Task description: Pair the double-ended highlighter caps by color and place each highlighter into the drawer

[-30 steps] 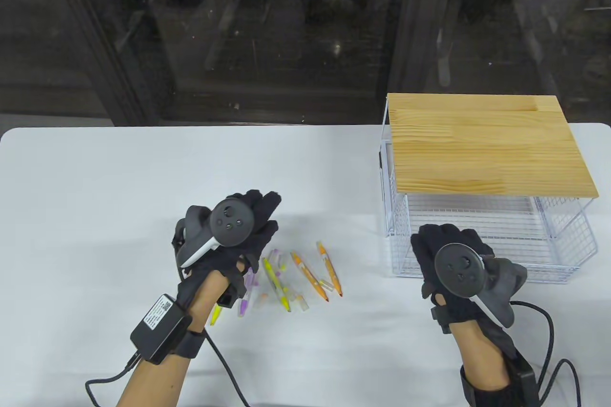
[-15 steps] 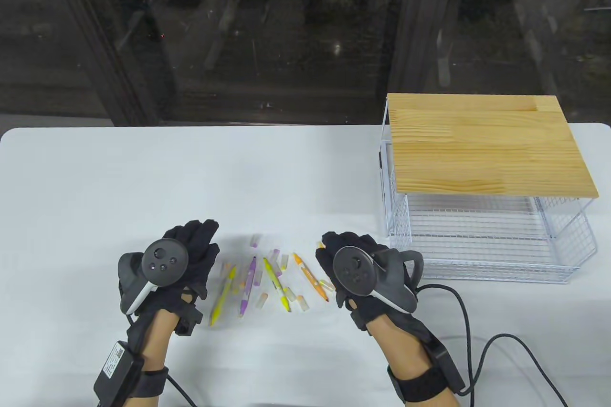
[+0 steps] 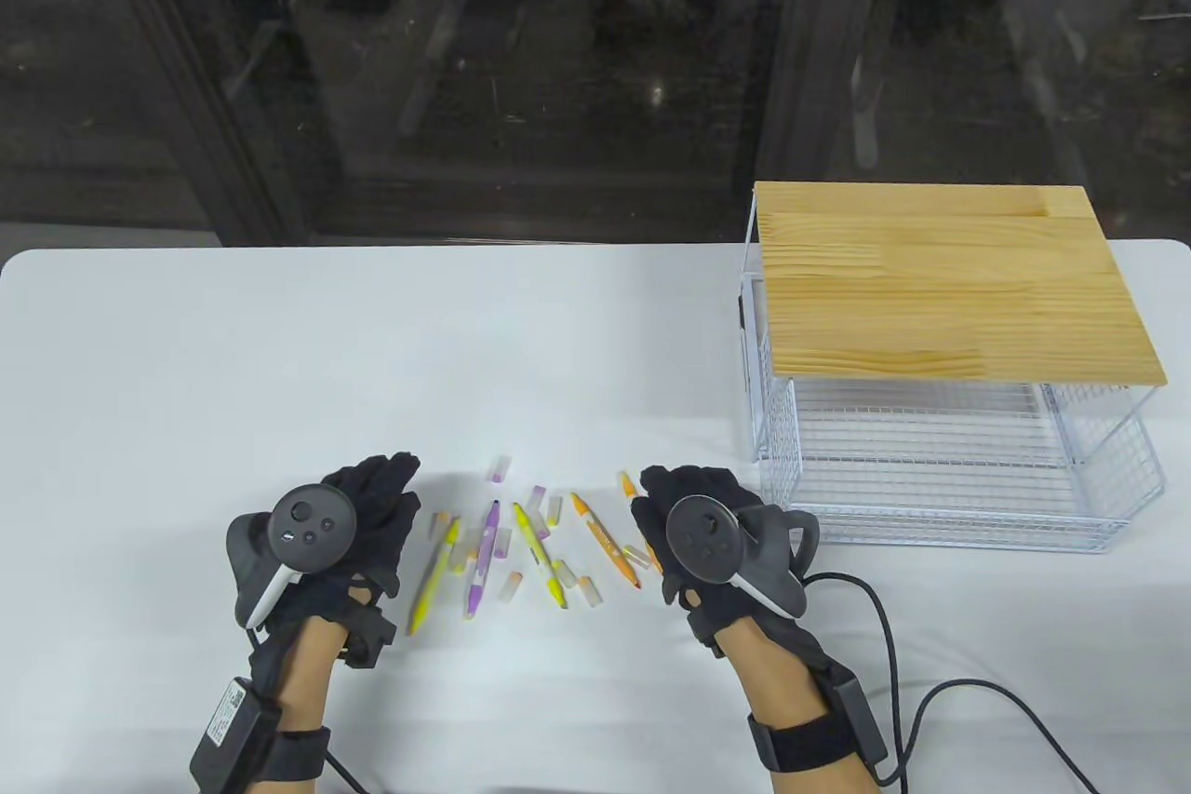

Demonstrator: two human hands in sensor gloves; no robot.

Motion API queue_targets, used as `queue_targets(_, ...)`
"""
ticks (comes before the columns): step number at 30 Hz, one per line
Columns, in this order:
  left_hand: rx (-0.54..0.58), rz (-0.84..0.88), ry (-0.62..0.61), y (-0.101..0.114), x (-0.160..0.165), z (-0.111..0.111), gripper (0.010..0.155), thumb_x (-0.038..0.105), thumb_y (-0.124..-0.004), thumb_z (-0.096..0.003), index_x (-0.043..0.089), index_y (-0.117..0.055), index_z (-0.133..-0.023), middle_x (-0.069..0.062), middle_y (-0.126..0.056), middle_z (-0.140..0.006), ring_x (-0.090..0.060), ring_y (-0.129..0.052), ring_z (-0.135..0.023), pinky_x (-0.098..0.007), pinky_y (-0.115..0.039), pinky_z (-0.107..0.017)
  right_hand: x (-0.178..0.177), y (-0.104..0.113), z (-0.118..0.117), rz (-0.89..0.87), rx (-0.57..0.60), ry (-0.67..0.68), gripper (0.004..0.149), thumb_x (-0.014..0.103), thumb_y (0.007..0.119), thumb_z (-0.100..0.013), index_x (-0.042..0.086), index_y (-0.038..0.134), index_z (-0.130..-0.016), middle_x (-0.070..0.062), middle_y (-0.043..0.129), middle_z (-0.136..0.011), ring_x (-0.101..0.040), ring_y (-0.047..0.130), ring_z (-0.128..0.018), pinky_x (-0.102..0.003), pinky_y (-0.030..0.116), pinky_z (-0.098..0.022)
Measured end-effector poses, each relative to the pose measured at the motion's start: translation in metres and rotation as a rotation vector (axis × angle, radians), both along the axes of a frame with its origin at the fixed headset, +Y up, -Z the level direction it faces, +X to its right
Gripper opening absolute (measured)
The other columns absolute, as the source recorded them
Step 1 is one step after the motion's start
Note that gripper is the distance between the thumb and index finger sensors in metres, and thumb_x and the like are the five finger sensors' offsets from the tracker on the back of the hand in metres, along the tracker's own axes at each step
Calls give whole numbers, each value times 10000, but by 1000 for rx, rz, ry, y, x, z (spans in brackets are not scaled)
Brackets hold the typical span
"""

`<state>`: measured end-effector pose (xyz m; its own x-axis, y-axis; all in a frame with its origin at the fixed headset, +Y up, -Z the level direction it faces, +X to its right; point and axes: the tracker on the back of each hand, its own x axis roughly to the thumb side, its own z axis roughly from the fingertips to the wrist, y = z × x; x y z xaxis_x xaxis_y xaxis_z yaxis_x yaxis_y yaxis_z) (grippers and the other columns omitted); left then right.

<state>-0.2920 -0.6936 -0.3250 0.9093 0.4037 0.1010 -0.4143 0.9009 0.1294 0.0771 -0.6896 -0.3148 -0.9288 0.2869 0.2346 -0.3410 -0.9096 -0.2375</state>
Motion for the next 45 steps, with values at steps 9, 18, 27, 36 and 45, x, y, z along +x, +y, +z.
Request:
queue_targets(9, -13, -26, 118, -5, -18, 1, 576, 495, -776, -423, 357, -770, -983, 19, -806, -1052, -347, -724, -957, -631, -680, -593, 5, -7, 0, -27, -49, -5, 495, 491, 744, -478, 229, 881, -876, -63, 955, -843, -417, 910, -746, -570, 769, -495)
queue_targets(18, -174, -169, 273, -30, -32, -15, 568, 462, -854, -402, 315, -832, -951, -14, -878, -980, -366, -794, -871, -607, -720, -558, 5, -8, 0, -25, -80, -1, 500, 490, 744, -479, 228, 877, -883, -66, 950, -856, -419, 908, -747, -572, 767, -496)
queue_targets(27, -319, -324, 343, -51, -28, -27, 586, 520, -881, -380, 323, -861, -932, -34, -871, -956, -375, -766, -853, -595, -716, -553, 4, -8, 0, -24, -108, 3, 502, 490, 743, -479, 223, 878, -883, -78, 941, -868, -420, 903, -751, -573, 766, -498)
queue_targets(36, -366, -424, 353, -59, -15, -33, 550, 505, -872, -388, 262, -860, -881, -26, -909, -845, -361, -814, -756, -576, -743, -524, 4, -9, 0, -25, -117, 6, 501, 489, 744, -478, 219, 885, -876, -82, 946, -864, -421, 907, -746, -571, 767, -496)
queue_targets(45, -353, -392, 342, -59, -16, -34, 493, 430, -880, -390, 187, -908, -817, -58, -954, -773, -364, -870, -712, -581, -770, -503, 3, -9, -1, -25, -122, 13, 501, 488, 744, -478, 217, 888, -874, -86, 948, -860, -419, 909, -744, -571, 768, -495)
